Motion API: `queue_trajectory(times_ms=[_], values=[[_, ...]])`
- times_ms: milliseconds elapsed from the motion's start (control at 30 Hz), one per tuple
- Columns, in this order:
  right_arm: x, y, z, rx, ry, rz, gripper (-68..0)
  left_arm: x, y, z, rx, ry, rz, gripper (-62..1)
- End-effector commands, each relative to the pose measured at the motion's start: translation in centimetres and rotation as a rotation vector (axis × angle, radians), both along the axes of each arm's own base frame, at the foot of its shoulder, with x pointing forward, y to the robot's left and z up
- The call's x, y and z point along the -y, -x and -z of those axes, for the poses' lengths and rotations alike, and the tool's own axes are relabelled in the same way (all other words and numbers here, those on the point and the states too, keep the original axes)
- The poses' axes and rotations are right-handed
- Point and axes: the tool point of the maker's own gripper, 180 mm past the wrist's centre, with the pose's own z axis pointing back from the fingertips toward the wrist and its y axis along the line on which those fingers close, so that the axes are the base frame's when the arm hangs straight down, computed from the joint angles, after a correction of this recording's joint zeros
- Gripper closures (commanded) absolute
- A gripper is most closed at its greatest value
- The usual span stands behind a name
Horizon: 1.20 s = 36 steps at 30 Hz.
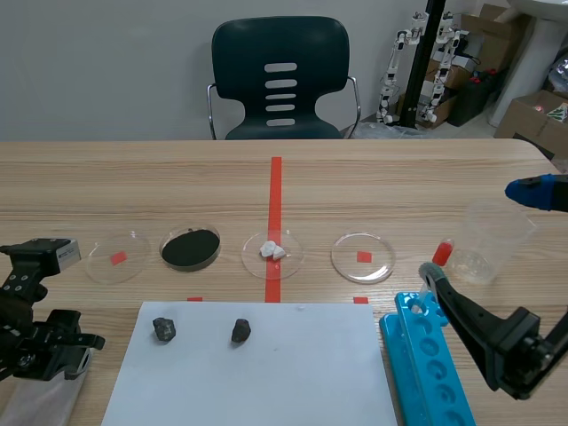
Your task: Rub the mineral on the streak plate
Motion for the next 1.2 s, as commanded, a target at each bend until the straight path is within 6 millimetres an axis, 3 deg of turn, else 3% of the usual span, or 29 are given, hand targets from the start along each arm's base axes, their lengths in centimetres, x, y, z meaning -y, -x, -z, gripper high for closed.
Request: queue_trajectory(times_ms=[0, 233, 633, 900, 1167], values=[[-0.1, -0.3, -1.0, 0.033, -0.017, -0.003, -67.9, 0.1, -0.5, -0.4, 0.022, 0.001, 0.002, -12.8], [-0.1, -0.3, -1.0, 0.033, -0.017, -0.003, -67.9, 0.3, -1.9, -1.6, 0.105, 0.001, 0.015, -12.8], [-0.1, -0.3, -1.0, 0.033, -0.017, -0.003, -67.9, 3.4, -4.9, -7.1, 0.457, 0.050, 0.111, -12.8], [-0.1, -0.3, -1.0, 0.033, -0.017, -0.003, -67.9, 7.3, -4.0, -11.9, 0.738, 0.106, 0.191, -12.8], [-0.1, -0.3, -1.0, 0.033, -0.017, -0.003, -67.9, 10.5, -1.6, -15.9, 0.899, 0.193, 0.238, -12.8]])
